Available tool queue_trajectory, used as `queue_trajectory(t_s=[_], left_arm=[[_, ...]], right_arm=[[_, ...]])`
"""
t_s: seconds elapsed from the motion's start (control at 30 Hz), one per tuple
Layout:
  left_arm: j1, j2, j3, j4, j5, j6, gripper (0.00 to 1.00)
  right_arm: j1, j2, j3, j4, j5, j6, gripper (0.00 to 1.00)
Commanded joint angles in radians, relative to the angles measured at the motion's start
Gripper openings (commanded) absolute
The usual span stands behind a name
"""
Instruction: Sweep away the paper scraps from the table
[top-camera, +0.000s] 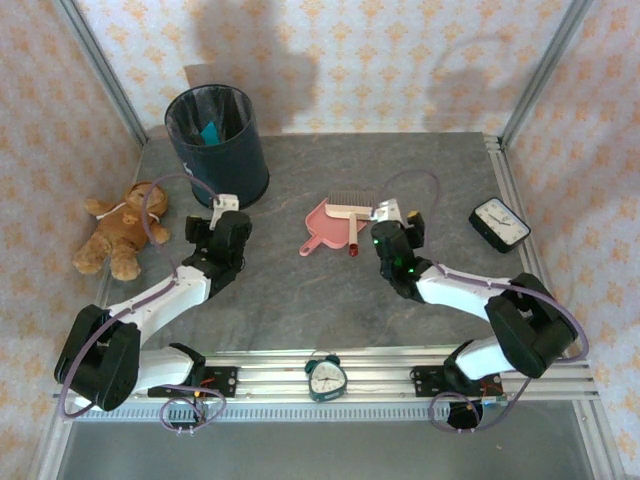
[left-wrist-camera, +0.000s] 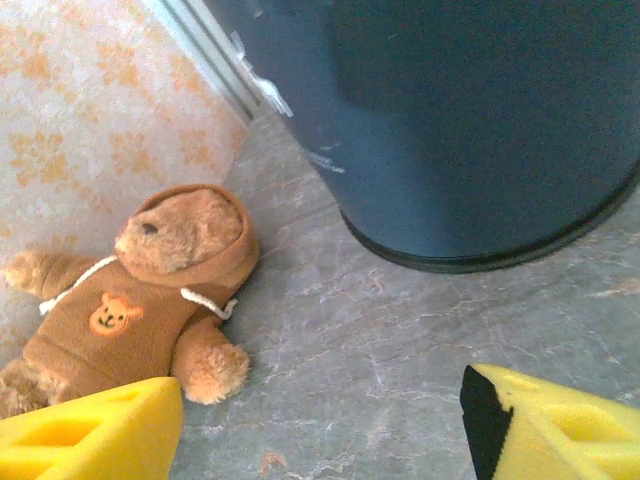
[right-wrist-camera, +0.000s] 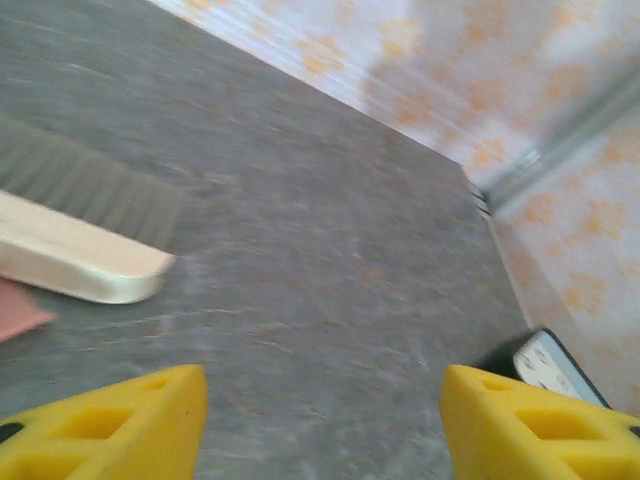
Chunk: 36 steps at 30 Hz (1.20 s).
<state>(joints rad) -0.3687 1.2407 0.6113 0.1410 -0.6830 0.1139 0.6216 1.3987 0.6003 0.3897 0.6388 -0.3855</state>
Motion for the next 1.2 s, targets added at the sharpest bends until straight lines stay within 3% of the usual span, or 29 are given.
queue_trajectory(t_s=[0.0,0.1,0.37,0.57,0.67,0.9,1.03,1.13,1.17], left_arm=[[0.057,0.006,-0.039,0.145,0.065,0.008,0.76],[0.128,0.018,-0.055,0.159,0.184,-0.035,0.76],[0.275,0.069,-0.157,0.396,0.490,-0.087,0.78],[0.335,0.158,-0.247,0.665,0.619,-0.099,0.79],[0.355,0.198,-0.241,0.687,0.681,-0.101,0.78],[0.363,0.280,-0.234,0.743,0.734,-0.088,0.79],[0.363,0.282,-0.220,0.719,0.695,-0.102,0.81],[0.361,0.280,-0.212,0.700,0.683,-0.102,1.00],[0.361,0.281,-0.215,0.707,0.683,-0.101,1.00]], right_arm=[[-0.064,-0.050,-0.034,0.006,0.050,0.097,0.63],[-0.140,-0.072,-0.067,0.000,-0.020,0.148,0.63],[-0.336,-0.101,-0.181,0.132,-0.259,0.253,0.65],[-0.441,-0.090,-0.228,0.253,-0.367,0.270,0.66],[-0.493,-0.079,-0.245,0.322,-0.430,0.290,0.66],[-0.536,0.018,-0.264,0.458,-0.485,0.313,0.67],[-0.541,0.079,-0.268,0.518,-0.475,0.325,0.68],[-0.546,0.125,-0.245,0.521,-0.484,0.323,0.70],[-0.546,0.119,-0.232,0.481,-0.481,0.328,0.72]])
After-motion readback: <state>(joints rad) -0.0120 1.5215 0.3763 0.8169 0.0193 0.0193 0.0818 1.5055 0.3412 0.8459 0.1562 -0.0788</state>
